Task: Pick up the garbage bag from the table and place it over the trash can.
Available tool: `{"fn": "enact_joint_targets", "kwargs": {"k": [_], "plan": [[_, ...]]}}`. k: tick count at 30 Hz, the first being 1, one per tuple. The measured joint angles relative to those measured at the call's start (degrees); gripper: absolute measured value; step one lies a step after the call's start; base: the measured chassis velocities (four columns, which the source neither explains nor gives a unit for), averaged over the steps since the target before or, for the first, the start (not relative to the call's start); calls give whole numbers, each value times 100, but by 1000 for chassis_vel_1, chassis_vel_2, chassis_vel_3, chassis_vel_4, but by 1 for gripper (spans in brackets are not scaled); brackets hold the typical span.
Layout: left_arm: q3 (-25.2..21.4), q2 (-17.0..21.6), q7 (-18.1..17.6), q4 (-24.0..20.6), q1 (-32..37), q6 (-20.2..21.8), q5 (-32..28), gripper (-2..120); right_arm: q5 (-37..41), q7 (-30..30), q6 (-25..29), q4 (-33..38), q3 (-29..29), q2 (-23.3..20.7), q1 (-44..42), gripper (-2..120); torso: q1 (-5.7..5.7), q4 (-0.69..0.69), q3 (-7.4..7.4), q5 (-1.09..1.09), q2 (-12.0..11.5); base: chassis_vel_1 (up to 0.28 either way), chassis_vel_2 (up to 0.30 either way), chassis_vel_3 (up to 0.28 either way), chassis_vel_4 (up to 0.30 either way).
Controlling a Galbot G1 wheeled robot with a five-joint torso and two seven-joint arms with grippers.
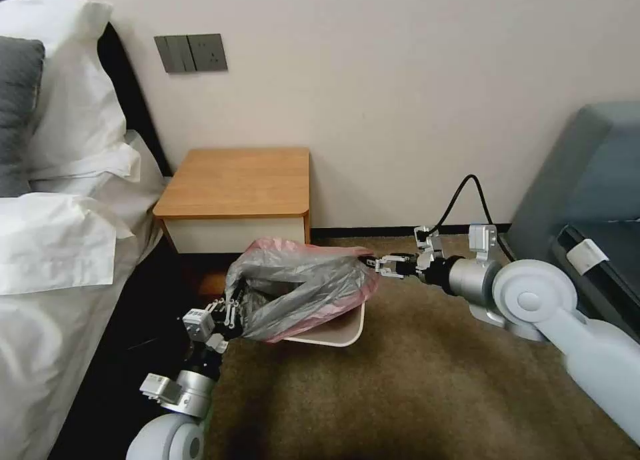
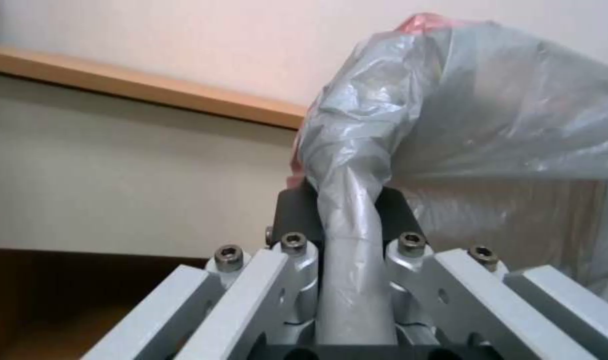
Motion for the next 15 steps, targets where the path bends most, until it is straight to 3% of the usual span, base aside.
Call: {"fn": "enact_joint_targets", "kwargs": {"k": [7,15], "plan": [[-57,-20,181,-59,55,-14,-23,8,-53,-258,-191,-216,-64,-54,36,100,0,0,0,0,0,0,0,0,0],[-37,-35,5,-5,-10,16,-116,8,-266,-752,-210,-85,63,-332,-327,100,0,-1,0,-1,0,0,0,0,0]]}}
